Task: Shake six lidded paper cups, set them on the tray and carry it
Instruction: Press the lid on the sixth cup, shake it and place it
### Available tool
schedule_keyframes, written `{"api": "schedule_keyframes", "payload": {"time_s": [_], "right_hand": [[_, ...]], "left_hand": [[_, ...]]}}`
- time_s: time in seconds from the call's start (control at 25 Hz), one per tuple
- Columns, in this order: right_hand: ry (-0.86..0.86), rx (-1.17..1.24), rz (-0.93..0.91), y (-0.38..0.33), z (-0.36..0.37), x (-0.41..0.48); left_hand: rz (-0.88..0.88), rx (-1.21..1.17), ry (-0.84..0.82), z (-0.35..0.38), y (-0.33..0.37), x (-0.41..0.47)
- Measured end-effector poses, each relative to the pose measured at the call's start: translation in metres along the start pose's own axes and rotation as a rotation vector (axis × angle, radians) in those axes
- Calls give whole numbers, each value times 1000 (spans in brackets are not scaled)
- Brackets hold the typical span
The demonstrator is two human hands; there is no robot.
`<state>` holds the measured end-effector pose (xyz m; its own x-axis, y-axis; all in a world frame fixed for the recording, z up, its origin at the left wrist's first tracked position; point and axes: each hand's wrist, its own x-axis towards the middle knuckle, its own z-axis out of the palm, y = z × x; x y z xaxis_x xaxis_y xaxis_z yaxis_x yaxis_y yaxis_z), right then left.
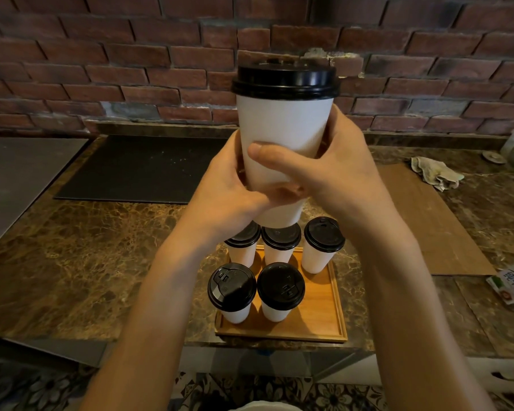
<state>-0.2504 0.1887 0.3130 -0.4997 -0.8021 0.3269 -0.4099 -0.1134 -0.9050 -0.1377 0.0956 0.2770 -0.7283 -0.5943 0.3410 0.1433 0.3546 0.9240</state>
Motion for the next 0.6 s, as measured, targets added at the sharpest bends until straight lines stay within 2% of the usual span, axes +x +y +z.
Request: {"api": "schedule_keyframes", "payload": {"time_s": [0.24,0.6], "right_hand": [[78,-10,13,0,6,-4],[-82,124,-44,1,-8,2]], "left_hand": [[-7,41,-13,0,-3,2],[-14,-46,-83,-5,3,1]]}}
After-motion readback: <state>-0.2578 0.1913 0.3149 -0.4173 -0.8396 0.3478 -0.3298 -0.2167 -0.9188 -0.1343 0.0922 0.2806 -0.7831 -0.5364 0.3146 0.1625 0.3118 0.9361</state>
